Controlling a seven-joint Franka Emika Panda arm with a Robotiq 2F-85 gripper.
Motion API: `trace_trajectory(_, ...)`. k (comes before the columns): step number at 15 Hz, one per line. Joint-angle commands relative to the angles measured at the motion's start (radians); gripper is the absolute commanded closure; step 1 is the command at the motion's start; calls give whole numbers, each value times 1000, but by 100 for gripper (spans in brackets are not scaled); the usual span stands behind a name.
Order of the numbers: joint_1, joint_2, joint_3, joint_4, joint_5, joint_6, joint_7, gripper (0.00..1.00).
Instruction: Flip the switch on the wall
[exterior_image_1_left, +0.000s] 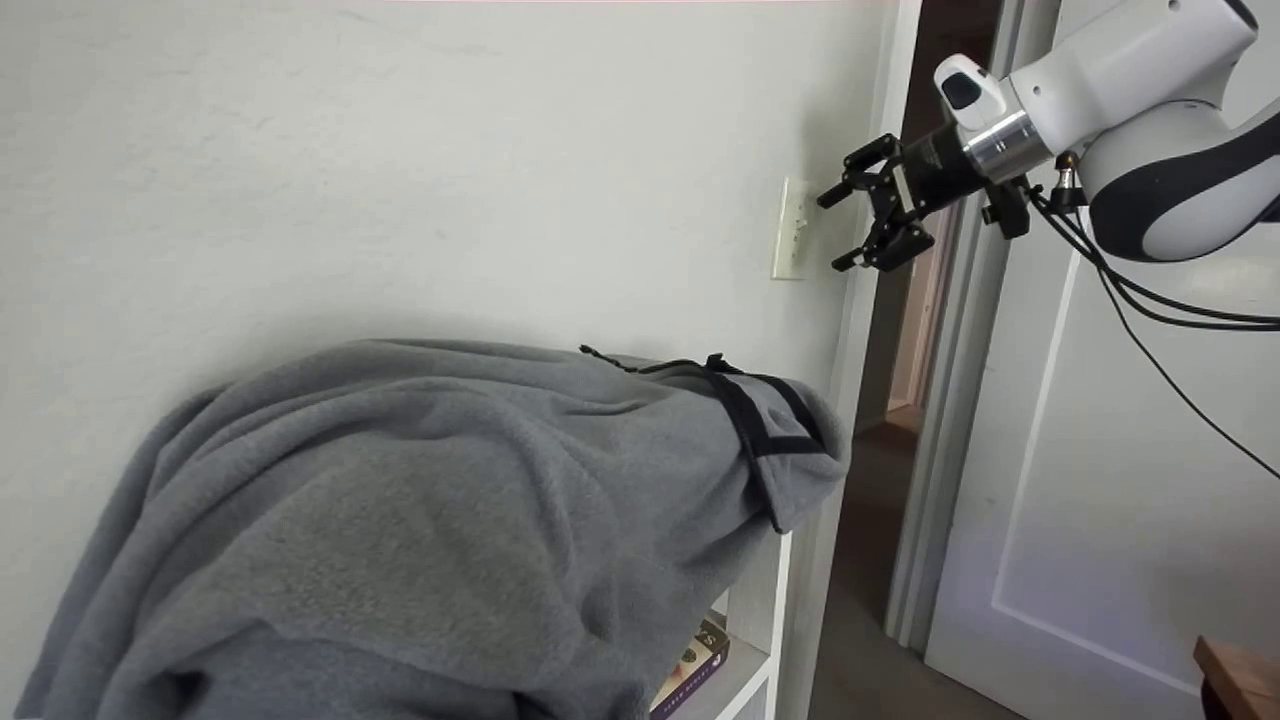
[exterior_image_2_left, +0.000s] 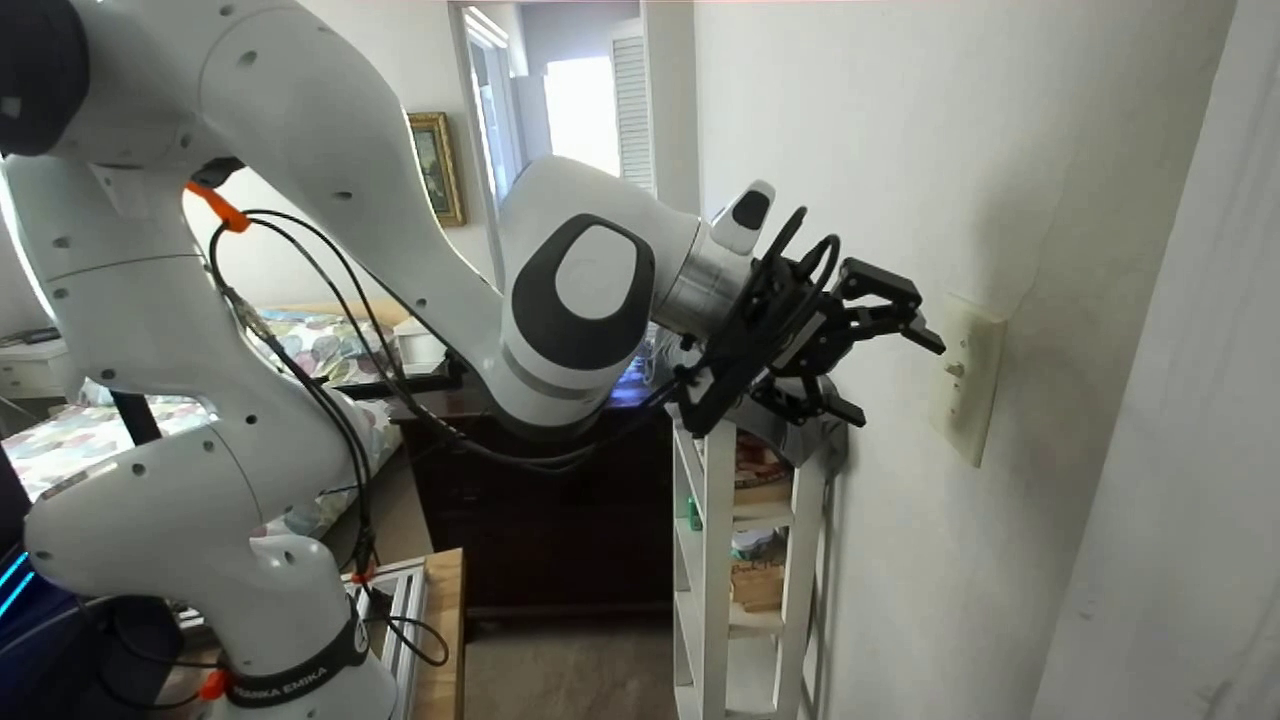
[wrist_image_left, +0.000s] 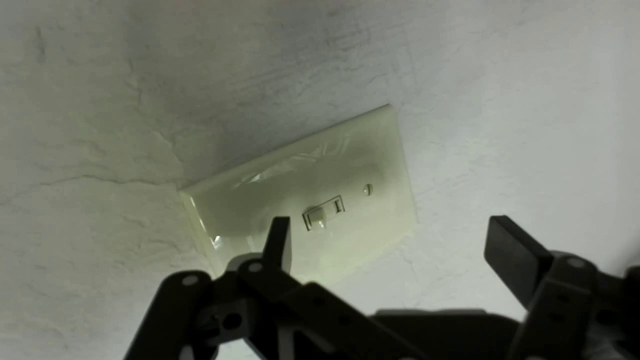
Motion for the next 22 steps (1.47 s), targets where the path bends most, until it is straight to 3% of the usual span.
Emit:
trace_trajectory(1,-53,35,57,32,28,23,-44,0)
trace_trajectory(10,-113,91,141,60,19,12,-56,0)
trace_trajectory(22,-143,133,186,47,11,5,-66,0)
